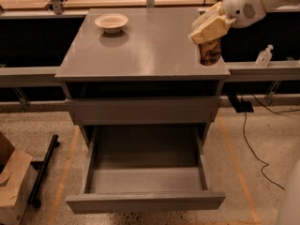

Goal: Pick orange can from middle drawer and place on counter

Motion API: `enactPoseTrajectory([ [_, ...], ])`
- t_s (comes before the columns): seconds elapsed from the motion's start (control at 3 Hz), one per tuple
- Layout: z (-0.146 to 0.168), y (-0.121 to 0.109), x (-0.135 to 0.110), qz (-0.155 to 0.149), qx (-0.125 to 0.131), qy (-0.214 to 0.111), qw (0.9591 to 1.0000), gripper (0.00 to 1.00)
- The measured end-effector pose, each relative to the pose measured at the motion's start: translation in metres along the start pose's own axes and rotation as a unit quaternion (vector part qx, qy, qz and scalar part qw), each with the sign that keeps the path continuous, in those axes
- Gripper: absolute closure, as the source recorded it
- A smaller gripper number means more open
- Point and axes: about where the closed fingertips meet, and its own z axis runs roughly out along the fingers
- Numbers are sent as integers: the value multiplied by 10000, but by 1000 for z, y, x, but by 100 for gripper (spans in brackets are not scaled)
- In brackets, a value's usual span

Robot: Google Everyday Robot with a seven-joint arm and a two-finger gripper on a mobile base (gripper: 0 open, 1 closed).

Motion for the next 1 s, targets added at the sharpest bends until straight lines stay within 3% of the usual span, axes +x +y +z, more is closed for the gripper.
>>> enactPoseTrajectory([
  [0.33, -2, -16, -34, -41, -25, -328, 9994, 100],
  [0.67, 0, -44, -48, 10, 145, -775, 9969, 100],
  [1.0, 6, -78, -47, 105, 522, -1108, 9924, 100],
])
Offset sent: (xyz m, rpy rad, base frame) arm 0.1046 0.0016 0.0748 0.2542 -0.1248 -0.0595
